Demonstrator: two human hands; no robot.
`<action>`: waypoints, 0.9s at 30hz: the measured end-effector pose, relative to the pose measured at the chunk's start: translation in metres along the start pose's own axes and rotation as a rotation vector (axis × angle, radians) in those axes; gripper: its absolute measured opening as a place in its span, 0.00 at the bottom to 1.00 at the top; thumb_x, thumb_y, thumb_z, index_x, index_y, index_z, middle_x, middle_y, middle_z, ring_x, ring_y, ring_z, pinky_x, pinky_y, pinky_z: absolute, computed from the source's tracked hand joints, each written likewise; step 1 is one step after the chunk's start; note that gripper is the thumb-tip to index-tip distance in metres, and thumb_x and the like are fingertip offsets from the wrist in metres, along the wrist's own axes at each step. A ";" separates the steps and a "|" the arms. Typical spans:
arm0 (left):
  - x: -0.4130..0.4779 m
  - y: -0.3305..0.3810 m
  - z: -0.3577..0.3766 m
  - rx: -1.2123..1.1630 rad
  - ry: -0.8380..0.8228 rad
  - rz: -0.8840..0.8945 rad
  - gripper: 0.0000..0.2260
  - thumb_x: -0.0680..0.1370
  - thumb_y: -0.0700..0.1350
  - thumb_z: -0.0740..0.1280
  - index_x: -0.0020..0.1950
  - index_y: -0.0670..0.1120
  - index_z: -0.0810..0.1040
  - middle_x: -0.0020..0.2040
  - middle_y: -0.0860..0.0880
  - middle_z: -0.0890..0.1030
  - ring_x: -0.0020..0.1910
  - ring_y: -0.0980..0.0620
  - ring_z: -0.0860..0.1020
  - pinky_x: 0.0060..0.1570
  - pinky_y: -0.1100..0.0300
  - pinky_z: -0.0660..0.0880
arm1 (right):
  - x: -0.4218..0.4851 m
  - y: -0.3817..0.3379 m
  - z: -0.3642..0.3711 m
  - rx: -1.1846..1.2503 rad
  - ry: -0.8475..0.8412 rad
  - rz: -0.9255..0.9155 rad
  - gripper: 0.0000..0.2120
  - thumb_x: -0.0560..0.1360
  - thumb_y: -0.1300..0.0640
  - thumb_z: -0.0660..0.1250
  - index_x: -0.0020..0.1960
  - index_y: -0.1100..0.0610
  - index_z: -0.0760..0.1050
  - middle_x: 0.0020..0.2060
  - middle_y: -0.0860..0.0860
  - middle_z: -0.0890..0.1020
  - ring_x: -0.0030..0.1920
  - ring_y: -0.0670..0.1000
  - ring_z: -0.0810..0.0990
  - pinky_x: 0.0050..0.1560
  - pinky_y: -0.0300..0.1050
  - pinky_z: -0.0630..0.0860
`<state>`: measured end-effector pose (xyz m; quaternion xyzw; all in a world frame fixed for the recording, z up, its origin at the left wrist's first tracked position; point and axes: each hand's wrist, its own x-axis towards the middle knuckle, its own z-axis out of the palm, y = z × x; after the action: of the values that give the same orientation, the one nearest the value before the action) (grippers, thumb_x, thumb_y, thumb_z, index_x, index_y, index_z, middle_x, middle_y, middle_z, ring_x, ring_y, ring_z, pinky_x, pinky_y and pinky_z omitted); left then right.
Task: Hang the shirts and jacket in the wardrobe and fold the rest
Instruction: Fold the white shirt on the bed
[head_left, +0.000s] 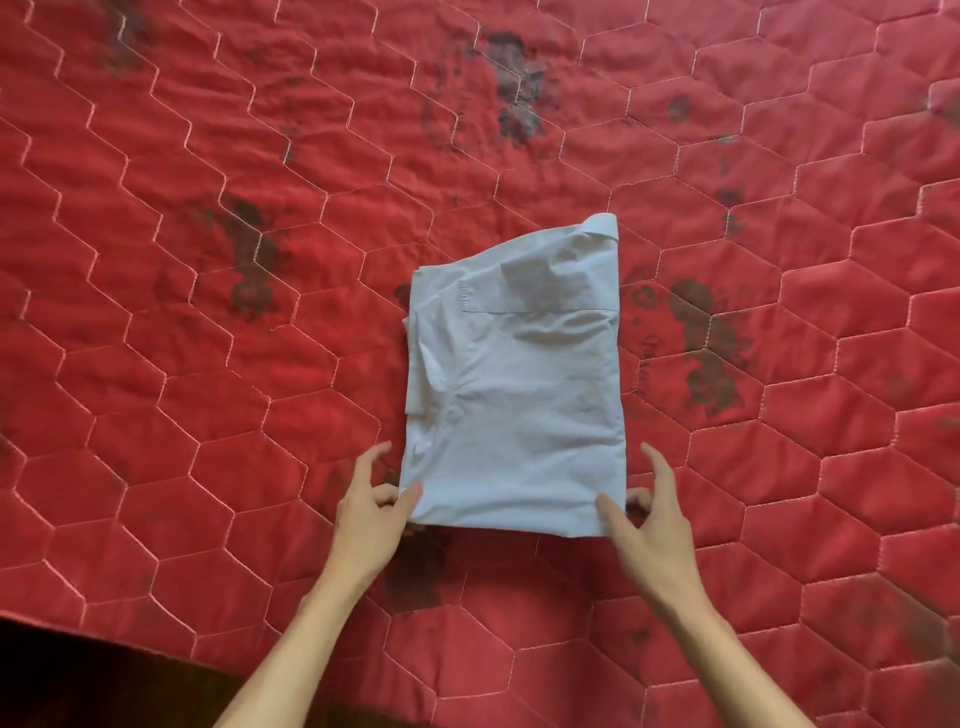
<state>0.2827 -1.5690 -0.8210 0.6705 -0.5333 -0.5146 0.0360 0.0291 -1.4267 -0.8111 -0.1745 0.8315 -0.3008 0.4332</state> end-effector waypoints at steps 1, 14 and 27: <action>-0.005 0.008 -0.003 -0.037 -0.014 0.006 0.24 0.78 0.40 0.69 0.68 0.59 0.67 0.34 0.33 0.77 0.33 0.42 0.79 0.52 0.54 0.78 | -0.001 -0.006 -0.009 0.020 -0.025 -0.015 0.35 0.76 0.58 0.69 0.75 0.37 0.58 0.35 0.45 0.80 0.37 0.44 0.77 0.44 0.38 0.72; -0.015 0.109 -0.052 -0.534 -0.193 -0.029 0.19 0.78 0.31 0.61 0.65 0.47 0.79 0.28 0.43 0.74 0.28 0.50 0.76 0.34 0.58 0.77 | 0.032 -0.111 -0.080 0.261 -0.403 0.151 0.14 0.79 0.66 0.61 0.50 0.59 0.86 0.29 0.53 0.79 0.34 0.50 0.79 0.41 0.42 0.81; 0.119 0.156 0.009 -0.052 0.212 0.408 0.21 0.81 0.45 0.64 0.74 0.44 0.68 0.62 0.47 0.80 0.60 0.50 0.79 0.64 0.61 0.73 | 0.140 -0.141 -0.010 0.121 0.187 -0.246 0.24 0.74 0.65 0.65 0.69 0.55 0.69 0.60 0.48 0.80 0.59 0.47 0.79 0.64 0.49 0.75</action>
<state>0.1591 -1.7208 -0.8098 0.5978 -0.6375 -0.4371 0.2125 -0.0539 -1.6070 -0.8007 -0.2198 0.8209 -0.4161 0.3236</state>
